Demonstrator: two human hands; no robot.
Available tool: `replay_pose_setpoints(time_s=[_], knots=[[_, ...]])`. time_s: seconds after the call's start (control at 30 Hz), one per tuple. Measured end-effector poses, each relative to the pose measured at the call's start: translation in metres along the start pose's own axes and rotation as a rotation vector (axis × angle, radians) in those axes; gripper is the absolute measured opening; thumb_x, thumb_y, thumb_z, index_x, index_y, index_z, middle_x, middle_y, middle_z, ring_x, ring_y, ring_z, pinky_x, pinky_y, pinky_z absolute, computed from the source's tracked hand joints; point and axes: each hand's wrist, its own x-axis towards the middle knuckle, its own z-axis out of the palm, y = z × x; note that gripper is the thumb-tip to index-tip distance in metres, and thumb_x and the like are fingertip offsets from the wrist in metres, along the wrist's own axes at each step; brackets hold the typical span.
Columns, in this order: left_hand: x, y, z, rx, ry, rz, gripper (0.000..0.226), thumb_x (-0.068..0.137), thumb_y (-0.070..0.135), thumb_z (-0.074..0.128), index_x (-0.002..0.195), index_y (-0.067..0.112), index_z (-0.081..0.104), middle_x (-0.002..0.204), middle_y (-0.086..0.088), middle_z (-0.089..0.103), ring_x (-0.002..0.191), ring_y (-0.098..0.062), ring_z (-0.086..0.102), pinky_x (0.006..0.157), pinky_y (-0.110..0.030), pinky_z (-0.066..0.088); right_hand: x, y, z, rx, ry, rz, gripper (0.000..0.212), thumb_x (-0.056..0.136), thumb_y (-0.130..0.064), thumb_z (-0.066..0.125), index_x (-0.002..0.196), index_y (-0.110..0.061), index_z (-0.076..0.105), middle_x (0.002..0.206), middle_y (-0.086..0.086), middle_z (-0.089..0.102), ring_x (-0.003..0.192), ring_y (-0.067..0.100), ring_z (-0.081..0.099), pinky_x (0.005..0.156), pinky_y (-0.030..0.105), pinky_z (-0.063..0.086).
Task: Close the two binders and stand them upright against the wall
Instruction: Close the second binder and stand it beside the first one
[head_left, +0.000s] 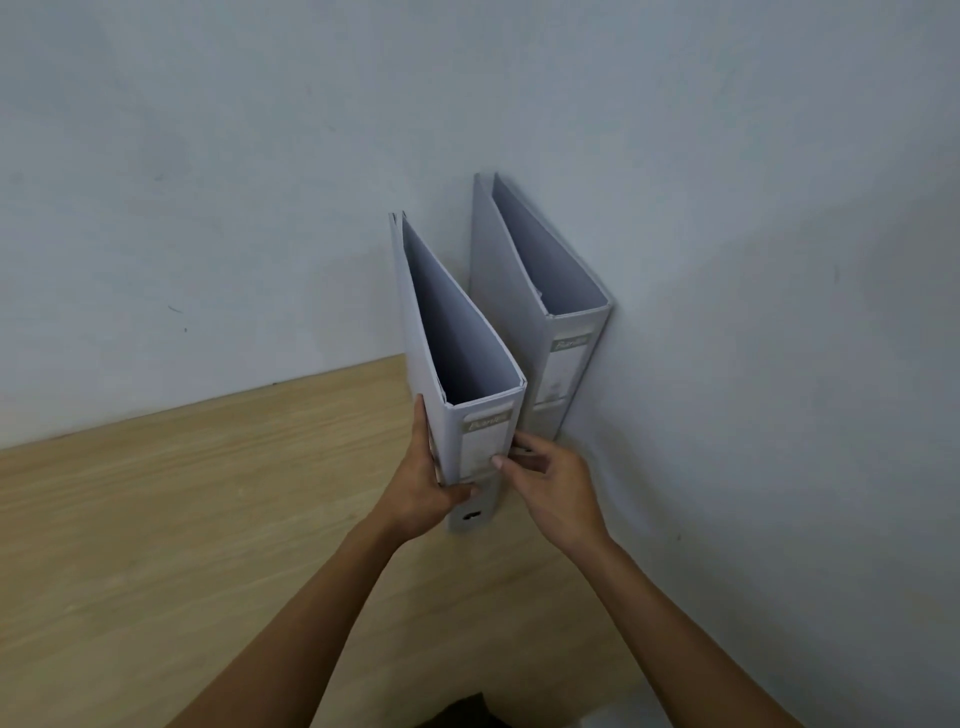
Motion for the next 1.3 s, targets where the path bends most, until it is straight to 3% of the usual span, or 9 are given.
replay_pose_setpoints(time_s=[0.13,0.27,0.4,0.6,0.73,0.8,0.9,1.07,1.3], knots=[[0.016,0.013,0.001,0.055,-0.039,-0.015,0.134,0.075,0.004,0.083,0.158,0.027,-0.020,0.156,-0.002,0.038,0.138,-0.017,0.041,0.107,-0.033,0.045,0.013,0.002,-0.007,0.081,0.057,0.042,0.037,0.087,-0.010,0.076,0.124,-0.015,0.073,0.110,0.000,0.080,0.100,0.007,0.075,0.091,0.034,0.062],[0.031,0.024,0.001,0.111,-0.052,-0.016,0.140,0.073,0.007,0.082,0.155,0.028,-0.029,0.154,-0.006,0.040,0.141,-0.026,0.042,0.111,-0.048,0.045,0.026,0.007,-0.012,0.111,0.109,0.067,0.038,0.087,-0.013,0.077,0.124,-0.013,0.073,0.112,0.002,0.079,0.102,0.009,0.075,0.089,0.036,0.063],[0.040,0.032,0.005,0.091,-0.037,-0.017,0.137,0.075,0.000,0.081,0.155,0.026,-0.028,0.151,-0.005,0.039,0.138,-0.018,0.038,0.111,-0.049,0.044,0.038,0.009,-0.018,0.150,0.170,0.097,0.030,0.089,-0.009,0.074,0.118,-0.009,0.075,0.111,0.004,0.079,0.100,0.015,0.076,0.082,0.038,0.065],[0.053,0.031,0.008,0.065,0.013,-0.035,0.132,0.076,-0.001,0.079,0.158,0.031,-0.019,0.154,-0.006,0.041,0.144,-0.028,0.040,0.110,-0.053,0.045,0.055,0.004,-0.021,0.104,0.213,0.111,0.022,0.086,-0.012,0.077,0.108,-0.009,0.080,0.096,0.003,0.080,0.087,0.016,0.077,0.071,0.039,0.066],[0.061,0.034,0.010,0.049,0.037,-0.071,0.126,0.077,-0.003,0.078,0.160,0.033,-0.010,0.148,0.000,0.045,0.144,-0.029,0.041,0.108,-0.051,0.047,0.065,0.003,-0.023,0.027,0.256,0.087,0.005,0.083,-0.016,0.081,0.085,-0.020,0.080,0.077,-0.008,0.076,0.074,0.013,0.073,0.071,0.040,0.065],[0.067,0.036,0.010,0.055,0.034,-0.076,0.123,0.077,-0.003,0.078,0.160,0.031,-0.006,0.146,0.001,0.046,0.143,-0.029,0.042,0.107,-0.048,0.049,0.069,0.001,-0.024,-0.020,0.271,0.066,0.009,0.081,-0.017,0.082,0.077,-0.022,0.077,0.070,-0.011,0.073,0.066,0.008,0.070,0.069,0.037,0.064],[0.074,0.038,0.009,0.074,0.028,-0.079,0.117,0.078,-0.004,0.077,0.160,0.027,0.000,0.136,0.008,0.046,0.141,-0.027,0.044,0.099,-0.035,0.048,0.075,0.000,-0.024,-0.060,0.281,0.034,0.011,0.081,-0.019,0.083,0.074,-0.022,0.075,0.067,-0.012,0.071,0.062,0.001,0.067,0.064,0.029,0.061],[0.078,0.039,0.010,0.100,0.031,-0.077,0.113,0.078,-0.001,0.078,0.160,0.024,0.004,0.135,0.008,0.049,0.139,-0.027,0.046,0.096,-0.032,0.049,0.077,0.004,-0.023,-0.085,0.282,0.013,0.009,0.084,-0.021,0.080,0.079,-0.014,0.075,0.070,-0.012,0.071,0.062,-0.003,0.066,0.058,0.012,0.052],[0.070,0.039,0.013,0.082,0.067,-0.063,0.108,0.081,0.005,0.078,0.160,0.023,0.006,0.144,-0.003,0.051,0.131,-0.020,0.049,0.098,-0.032,0.048,0.075,0.005,-0.021,-0.092,0.262,0.013,0.013,0.087,-0.024,0.077,0.081,-0.014,0.072,0.074,-0.005,0.073,0.069,0.009,0.070,0.061,0.025,0.059]])
